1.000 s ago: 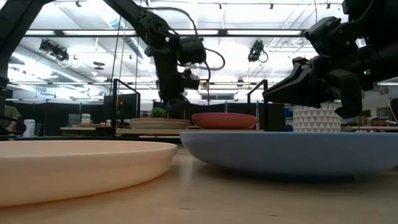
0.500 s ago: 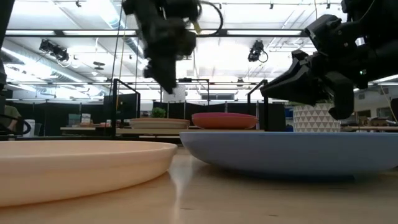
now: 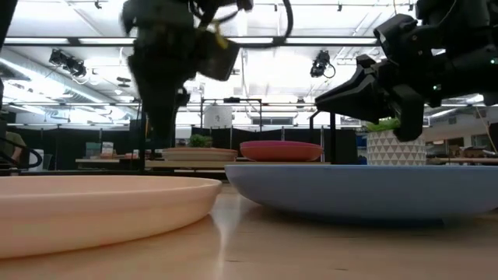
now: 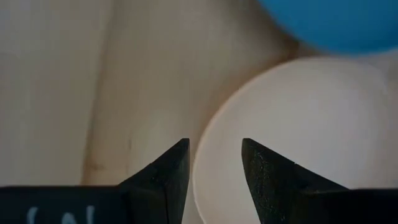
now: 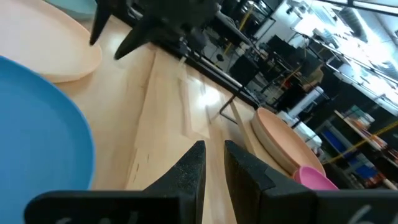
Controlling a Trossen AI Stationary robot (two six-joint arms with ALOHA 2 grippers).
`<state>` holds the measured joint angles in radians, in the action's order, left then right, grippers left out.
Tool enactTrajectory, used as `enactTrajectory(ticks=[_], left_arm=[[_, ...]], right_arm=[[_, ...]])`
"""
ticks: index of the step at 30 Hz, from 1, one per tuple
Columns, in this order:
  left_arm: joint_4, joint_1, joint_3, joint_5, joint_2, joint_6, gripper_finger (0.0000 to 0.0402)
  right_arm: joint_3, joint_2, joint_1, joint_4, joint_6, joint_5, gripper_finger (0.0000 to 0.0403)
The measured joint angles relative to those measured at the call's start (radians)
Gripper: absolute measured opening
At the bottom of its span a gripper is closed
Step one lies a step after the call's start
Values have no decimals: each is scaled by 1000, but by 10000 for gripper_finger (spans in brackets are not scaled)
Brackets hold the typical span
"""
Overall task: Place and stack plates onto a shelf
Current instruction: Stack the white plate on top of the light brown plate
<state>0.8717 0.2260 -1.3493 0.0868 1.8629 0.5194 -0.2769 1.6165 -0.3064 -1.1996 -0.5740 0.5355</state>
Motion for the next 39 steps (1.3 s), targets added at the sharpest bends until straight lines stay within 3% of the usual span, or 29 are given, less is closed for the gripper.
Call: enactTrajectory(ticks=[13,22,25,33,39], left_arm=[[-10,20,1,-12,104,-98,145],[13,30,-1,-8,128,-154,27],[54,26,-2,-10,128,-169,13],[157,-44,1,-28,39,-234,15],[211,-219,1,-39,-99,-348,15]], right_arm=[[0,0,54,-4,2,-91,65],[0,0,54,0,33,-89,65],[0,0,54,3,41,-89,65],[0,0,54,36,136,-96,65],[0,0,52,49,226,-170,65]])
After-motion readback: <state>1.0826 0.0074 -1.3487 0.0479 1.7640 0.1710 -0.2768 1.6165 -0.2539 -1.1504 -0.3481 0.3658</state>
